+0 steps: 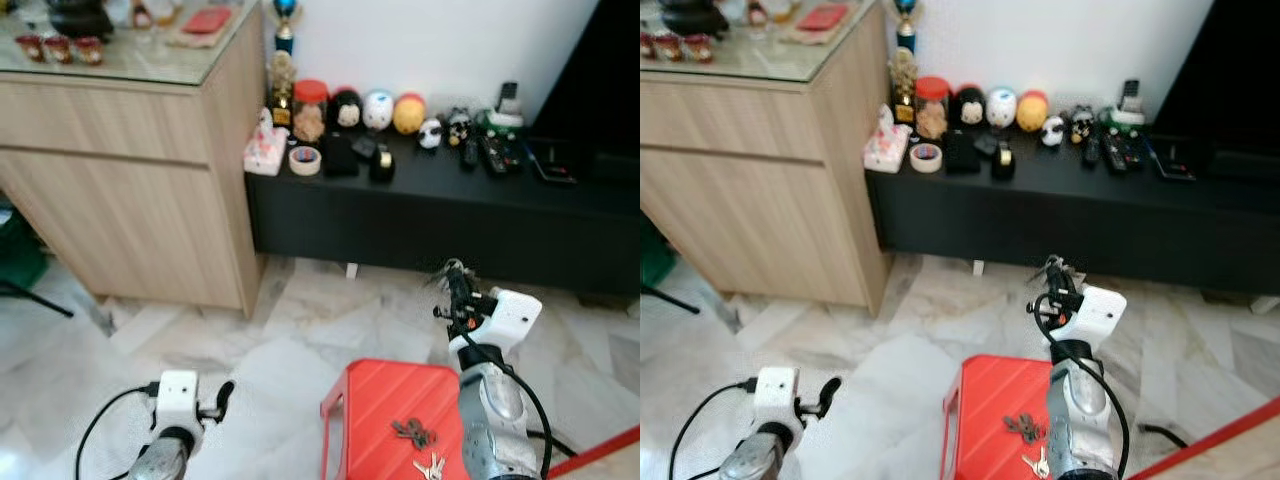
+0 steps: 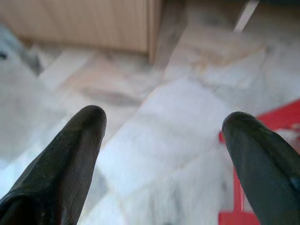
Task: Hang keys on a hook
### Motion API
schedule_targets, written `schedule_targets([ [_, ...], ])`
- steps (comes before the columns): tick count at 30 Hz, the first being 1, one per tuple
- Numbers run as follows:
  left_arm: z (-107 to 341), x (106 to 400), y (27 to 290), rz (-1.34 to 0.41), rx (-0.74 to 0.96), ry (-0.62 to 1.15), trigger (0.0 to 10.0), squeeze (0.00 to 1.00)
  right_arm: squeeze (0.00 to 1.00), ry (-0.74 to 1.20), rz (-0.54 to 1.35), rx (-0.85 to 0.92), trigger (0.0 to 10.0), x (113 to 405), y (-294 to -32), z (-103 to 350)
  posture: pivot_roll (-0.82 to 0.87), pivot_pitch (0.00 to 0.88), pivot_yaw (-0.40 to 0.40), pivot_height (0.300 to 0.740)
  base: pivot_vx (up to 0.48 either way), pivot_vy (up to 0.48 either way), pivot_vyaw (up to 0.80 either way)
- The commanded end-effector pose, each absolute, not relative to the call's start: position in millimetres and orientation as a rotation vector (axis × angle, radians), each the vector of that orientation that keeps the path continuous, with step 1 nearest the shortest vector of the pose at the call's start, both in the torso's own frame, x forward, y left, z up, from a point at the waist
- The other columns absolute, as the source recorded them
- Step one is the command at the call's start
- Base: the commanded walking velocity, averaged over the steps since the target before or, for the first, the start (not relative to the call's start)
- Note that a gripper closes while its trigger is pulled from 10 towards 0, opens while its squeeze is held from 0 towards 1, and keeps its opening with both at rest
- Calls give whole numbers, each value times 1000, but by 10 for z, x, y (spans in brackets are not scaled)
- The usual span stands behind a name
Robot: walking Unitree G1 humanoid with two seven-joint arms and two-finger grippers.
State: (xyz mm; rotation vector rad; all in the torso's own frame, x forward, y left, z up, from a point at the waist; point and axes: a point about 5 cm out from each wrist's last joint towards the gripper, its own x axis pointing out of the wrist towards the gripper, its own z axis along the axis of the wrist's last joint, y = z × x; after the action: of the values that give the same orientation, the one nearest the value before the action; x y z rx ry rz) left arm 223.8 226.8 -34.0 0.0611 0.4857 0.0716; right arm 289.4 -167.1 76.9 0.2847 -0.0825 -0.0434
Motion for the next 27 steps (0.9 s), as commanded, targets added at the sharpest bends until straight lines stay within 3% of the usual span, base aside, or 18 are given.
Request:
schedule_targets([
  [1,-485,2094,2261,68,73,590,10000,0,0,-87,-50,273,10000,2874,-1706,760,-1,0,-84,740,0,0,0],
  [12,-642,1886,2239,62,70,686,10000,0,0,-71,-58,284,10000,2839,-1636,709,-10,0,-73,740,0,0,0],
  [27,-735,1779,2109,52,62,732,10000,0,0,-54,-54,289,10000,2794,-1626,673,-17,0,-79,740,-258,0,0],
])
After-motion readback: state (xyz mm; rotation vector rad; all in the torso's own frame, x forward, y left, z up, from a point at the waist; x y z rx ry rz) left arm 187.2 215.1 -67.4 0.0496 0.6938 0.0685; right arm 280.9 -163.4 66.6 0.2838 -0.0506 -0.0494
